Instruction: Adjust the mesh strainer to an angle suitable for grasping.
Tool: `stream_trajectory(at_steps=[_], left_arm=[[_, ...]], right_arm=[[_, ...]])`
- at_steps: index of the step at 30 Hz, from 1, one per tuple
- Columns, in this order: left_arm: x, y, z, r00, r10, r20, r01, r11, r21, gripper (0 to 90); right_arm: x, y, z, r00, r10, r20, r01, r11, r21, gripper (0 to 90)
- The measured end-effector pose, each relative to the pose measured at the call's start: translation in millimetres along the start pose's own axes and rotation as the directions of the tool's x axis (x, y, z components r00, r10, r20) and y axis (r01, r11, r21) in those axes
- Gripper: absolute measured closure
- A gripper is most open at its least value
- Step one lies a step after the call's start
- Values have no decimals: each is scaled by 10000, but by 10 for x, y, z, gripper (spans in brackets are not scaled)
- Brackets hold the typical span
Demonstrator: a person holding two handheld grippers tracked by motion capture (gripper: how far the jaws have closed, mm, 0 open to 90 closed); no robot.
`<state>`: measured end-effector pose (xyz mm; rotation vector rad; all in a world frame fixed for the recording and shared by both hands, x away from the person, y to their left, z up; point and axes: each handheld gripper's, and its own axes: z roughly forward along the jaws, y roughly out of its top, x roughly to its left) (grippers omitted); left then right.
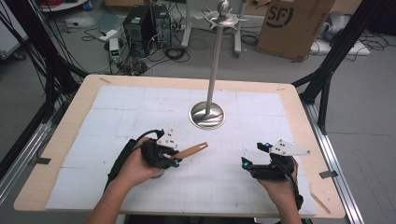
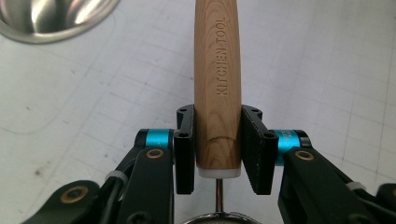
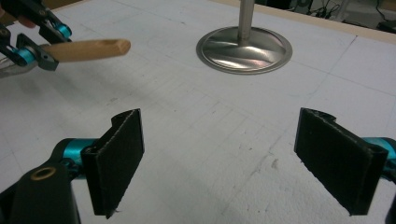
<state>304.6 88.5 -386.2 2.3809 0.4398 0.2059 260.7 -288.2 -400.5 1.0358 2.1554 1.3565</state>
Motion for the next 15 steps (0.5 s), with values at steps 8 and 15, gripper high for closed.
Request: stream_trajectory(at_steps=[8, 15], left_arm=[[96, 156, -312, 9993, -207, -307, 165, 9910, -1327, 686], [160, 353, -585, 9992, -238, -318, 156, 9712, -2376, 686]], right_arm=[[-4, 2, -6, 10000, 7, -8, -7, 10000, -39, 149], [-3, 2, -8, 10000, 17, -22, -17, 10000, -47, 149]])
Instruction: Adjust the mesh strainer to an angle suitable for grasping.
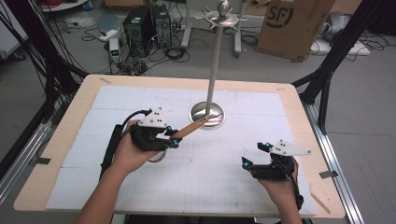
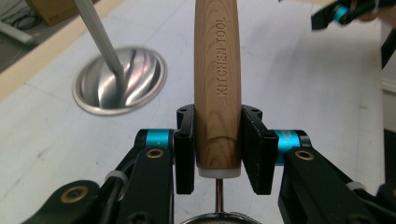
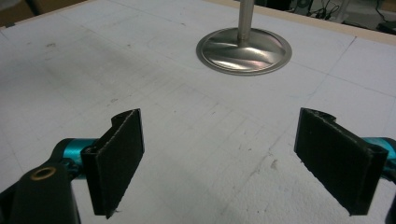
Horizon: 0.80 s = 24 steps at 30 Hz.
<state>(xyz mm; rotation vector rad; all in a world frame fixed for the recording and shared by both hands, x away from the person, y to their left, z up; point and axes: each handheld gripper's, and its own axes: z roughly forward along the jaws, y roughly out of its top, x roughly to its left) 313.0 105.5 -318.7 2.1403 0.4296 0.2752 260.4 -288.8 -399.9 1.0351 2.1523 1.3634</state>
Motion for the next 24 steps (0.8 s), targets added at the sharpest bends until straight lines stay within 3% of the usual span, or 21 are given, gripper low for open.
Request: stream_trajectory(at_steps=[6, 12, 20, 24], left_arm=[[72, 213, -130, 9995, 162, 281, -147, 9984, -542, 686], [198, 469, -297, 9949, 168, 993, -36, 9913, -1317, 686], [300, 728, -465, 9957, 437, 816, -301, 9866, -1605, 686], [368, 813, -498, 9922, 514, 1132, -297, 9821, -1859, 686]], right_arm=[[3, 4, -9, 10000, 5, 19, -5, 10000, -27, 149], [-2, 2, -8, 10000, 23, -15, -23, 10000, -35, 149], [-12, 2, -22, 10000, 64, 27, -64, 9999, -89, 149], [-15, 0, -22, 10000, 66, 28, -66, 9999, -88, 149]])
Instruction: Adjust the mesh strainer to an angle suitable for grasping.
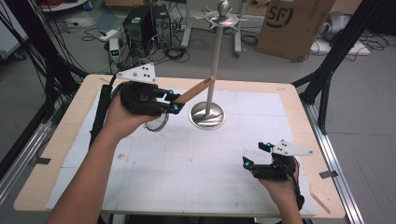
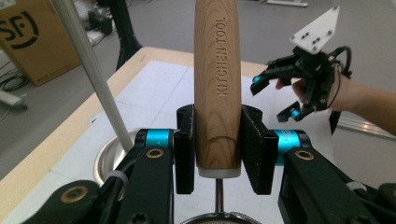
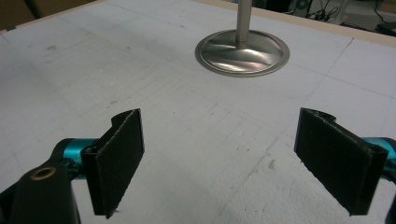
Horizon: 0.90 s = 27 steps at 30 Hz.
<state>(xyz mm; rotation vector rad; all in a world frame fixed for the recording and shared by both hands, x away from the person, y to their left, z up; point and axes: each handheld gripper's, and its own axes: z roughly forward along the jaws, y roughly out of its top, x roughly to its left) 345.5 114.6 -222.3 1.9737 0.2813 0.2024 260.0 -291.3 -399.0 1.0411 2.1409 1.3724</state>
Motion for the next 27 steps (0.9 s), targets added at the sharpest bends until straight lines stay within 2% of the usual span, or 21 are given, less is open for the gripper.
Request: stream_trajectory(at_steps=[11, 27], left_arm=[[213, 188, -28, 9993, -95, -358, 89, 9998, -169, 686], [453, 449, -24, 9950, -28, -1000, 23, 10000, -55, 686]], right_arm=[[-11, -1, -11, 10000, 30, -9, -30, 10000, -53, 149], [-11, -5, -1, 10000, 49, -38, -49, 10000, 2, 149]])
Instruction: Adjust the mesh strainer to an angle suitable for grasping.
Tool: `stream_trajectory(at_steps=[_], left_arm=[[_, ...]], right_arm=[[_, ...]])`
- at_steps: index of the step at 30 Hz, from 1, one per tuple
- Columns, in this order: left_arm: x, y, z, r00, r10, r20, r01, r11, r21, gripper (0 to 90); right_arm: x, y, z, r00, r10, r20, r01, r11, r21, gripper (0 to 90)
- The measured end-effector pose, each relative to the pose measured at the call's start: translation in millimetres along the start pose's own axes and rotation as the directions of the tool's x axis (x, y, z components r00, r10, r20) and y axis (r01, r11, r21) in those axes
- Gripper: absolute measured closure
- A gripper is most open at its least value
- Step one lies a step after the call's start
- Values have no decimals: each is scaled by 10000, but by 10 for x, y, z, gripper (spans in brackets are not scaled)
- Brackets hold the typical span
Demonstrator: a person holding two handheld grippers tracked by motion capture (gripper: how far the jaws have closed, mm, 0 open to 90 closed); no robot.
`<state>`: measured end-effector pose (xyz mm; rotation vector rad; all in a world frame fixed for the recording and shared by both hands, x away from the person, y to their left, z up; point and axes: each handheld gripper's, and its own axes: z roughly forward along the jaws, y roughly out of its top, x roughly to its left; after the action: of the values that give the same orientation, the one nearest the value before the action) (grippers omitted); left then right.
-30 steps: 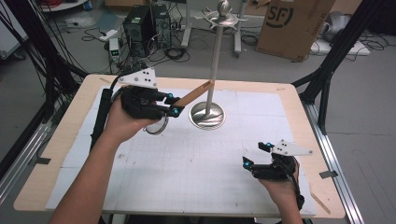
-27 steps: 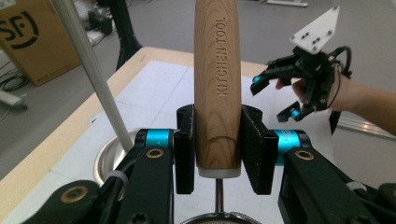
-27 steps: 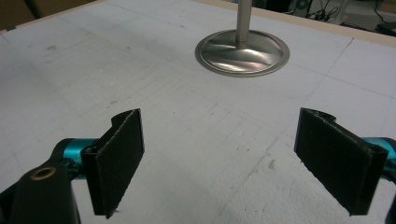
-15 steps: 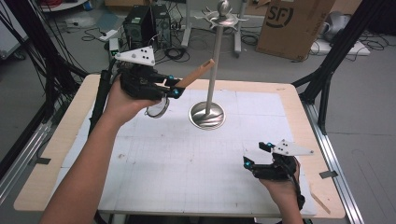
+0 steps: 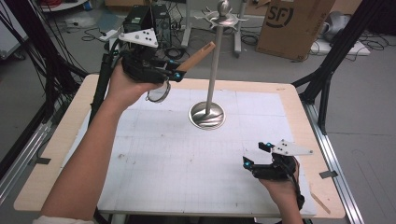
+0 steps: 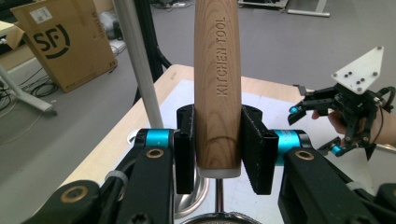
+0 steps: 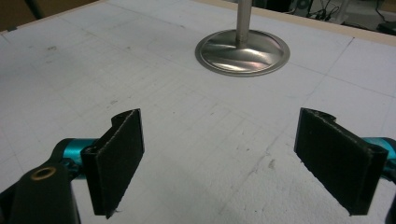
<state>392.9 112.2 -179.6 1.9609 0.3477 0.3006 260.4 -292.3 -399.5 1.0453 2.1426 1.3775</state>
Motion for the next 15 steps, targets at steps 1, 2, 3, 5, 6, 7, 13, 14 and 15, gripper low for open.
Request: stream_trajectory(at_steps=[1, 2, 3, 5, 6, 7, 13, 14, 15], left_arm=[[11, 11, 3, 10000, -13, -23, 13, 10000, -7, 686], [21, 19, 4, 10000, -17, -51, 17, 10000, -4, 686], [29, 24, 3, 10000, -23, -75, 23, 10000, -17, 686], [60, 38, 1, 9999, -54, -110, 54, 10000, -39, 686], [71, 40, 0, 9999, -85, -119, 84, 9999, -63, 686], [90, 47, -4, 9998, -122, -167, 120, 9999, -97, 686], [177, 93, -36, 9991, -274, -323, 263, 9991, -336, 686], [181, 101, -38, 9990, -259, -357, 246, 9990, -364, 686], [184, 109, -39, 9990, -226, -375, 211, 9990, -398, 686]], right_arm=[[0, 0, 0, 10000, -2, 3, 2, 10000, 2, 149], [-3, 0, 0, 10000, -14, -3, 14, 10000, -30, 149], [-6, 0, -2, 10000, -32, -2, 32, 10000, -35, 149], [-10, 0, -3, 10000, -57, 6, 57, 10000, -45, 149], [-10, 1, -4, 10000, -46, -6, 46, 10000, -45, 149], [-8, 0, -5, 10000, -39, -4, 39, 10000, -26, 149], [-12, -1, -9, 10000, -36, 14, 36, 10000, -13, 149], [-12, 0, -11, 10000, -17, 4, 17, 10000, -19, 149], [-16, -1, -11, 10000, -28, 11, 28, 10000, -41, 149]])
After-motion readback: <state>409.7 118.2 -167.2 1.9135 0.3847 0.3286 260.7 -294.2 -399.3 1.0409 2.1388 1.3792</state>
